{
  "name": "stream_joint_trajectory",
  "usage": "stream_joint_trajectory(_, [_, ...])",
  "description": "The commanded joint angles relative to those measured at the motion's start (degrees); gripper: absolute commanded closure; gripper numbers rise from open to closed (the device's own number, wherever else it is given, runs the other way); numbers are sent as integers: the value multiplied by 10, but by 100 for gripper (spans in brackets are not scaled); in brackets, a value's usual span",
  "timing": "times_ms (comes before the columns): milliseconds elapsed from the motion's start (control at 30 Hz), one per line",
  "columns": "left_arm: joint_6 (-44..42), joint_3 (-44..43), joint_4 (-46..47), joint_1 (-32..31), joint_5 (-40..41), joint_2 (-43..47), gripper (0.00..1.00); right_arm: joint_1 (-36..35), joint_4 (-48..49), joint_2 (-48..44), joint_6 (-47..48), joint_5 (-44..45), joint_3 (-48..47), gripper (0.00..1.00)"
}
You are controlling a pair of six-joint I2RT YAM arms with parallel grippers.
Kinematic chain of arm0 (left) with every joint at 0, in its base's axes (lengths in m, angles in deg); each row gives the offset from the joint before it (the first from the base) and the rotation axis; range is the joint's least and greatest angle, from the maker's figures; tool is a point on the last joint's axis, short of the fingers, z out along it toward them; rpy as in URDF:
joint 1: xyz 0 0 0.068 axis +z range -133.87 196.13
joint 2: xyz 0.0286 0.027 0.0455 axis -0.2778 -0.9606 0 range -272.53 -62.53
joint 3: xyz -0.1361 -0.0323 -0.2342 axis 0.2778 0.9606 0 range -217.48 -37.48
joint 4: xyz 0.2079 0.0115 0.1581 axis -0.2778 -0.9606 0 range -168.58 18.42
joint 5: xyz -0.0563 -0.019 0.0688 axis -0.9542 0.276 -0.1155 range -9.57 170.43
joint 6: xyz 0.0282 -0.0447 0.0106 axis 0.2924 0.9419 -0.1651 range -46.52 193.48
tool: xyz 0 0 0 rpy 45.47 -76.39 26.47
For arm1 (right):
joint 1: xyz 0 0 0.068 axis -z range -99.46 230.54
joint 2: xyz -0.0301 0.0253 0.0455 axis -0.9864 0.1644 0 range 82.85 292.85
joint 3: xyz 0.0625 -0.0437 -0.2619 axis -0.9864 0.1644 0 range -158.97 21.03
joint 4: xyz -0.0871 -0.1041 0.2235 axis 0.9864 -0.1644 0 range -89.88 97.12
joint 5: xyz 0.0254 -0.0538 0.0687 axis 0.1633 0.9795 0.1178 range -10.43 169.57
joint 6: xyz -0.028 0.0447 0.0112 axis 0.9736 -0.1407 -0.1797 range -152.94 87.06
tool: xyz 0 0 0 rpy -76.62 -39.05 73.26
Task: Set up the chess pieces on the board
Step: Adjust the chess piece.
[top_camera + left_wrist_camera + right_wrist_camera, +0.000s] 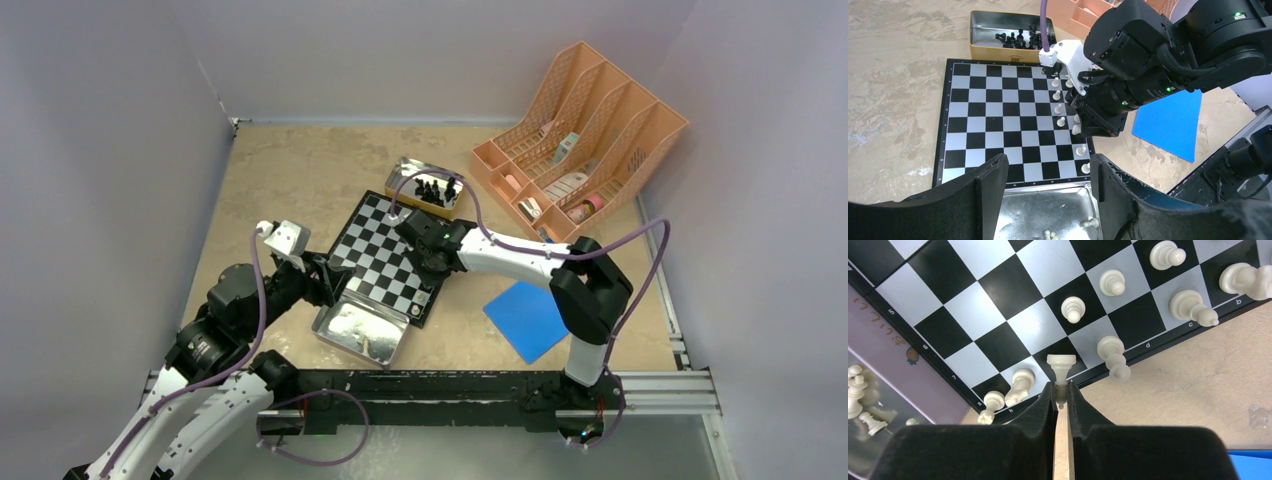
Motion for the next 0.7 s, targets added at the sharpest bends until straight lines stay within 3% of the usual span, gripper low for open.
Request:
stream_joint_trajectory(0, [-7, 2, 24, 0, -6, -6, 40, -1, -10, -45, -3, -11, -16, 98])
stream_joint_trajectory(67, [-35, 10, 49, 1, -38, -6, 41, 0, -13, -57, -4, -11, -14, 98])
stream_joint_trajectory(233, [-257, 69, 118, 1, -256, 0, 42, -1, -3, -105, -4, -24, -4, 97])
stream_joint_trajectory(433, [-407, 76, 153, 0, -455, -20, 38, 0, 42, -168, 8, -94, 34, 98])
stream_joint_trajectory(667, [-564, 69, 140, 1, -569, -79, 36, 0, 92, -248, 29, -230, 87, 98])
